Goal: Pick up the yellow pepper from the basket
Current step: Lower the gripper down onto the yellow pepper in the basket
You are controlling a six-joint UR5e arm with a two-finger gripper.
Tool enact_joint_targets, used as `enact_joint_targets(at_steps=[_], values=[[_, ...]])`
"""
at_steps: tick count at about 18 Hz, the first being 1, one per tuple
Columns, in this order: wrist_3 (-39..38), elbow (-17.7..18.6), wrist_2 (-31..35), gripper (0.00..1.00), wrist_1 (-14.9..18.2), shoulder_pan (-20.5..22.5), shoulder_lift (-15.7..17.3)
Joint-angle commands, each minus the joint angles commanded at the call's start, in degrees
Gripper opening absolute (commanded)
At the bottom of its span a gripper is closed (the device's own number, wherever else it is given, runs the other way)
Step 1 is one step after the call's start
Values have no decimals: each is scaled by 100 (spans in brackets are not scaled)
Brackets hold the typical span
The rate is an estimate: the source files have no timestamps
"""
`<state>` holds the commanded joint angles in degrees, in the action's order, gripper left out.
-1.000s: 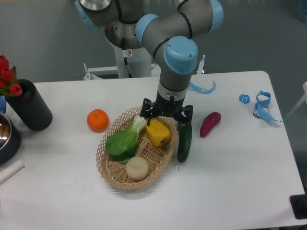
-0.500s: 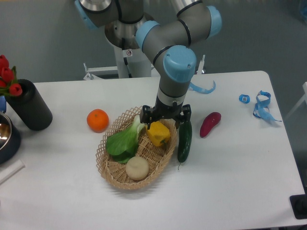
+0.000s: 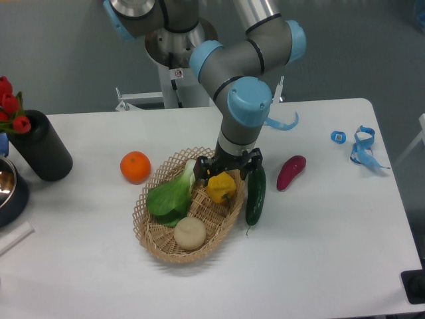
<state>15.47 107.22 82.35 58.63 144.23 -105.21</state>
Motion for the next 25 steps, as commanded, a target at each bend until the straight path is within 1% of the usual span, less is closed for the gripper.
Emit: enact_joint_targets(at_steps=[2,7,11,13,21,24,25], values=[[0,70,9,100,-123,0,-26],[-35,88,18,100,-185,0,-97],[-149,97,202,100,-203,-70,-202],[-176,106,220,100,-282,-88,-228],[-176,132,237,100,-317,-176,-343],[-167,132,351,100,-317,-202,-343],[-176,132,421,98,-317,-254,-351]])
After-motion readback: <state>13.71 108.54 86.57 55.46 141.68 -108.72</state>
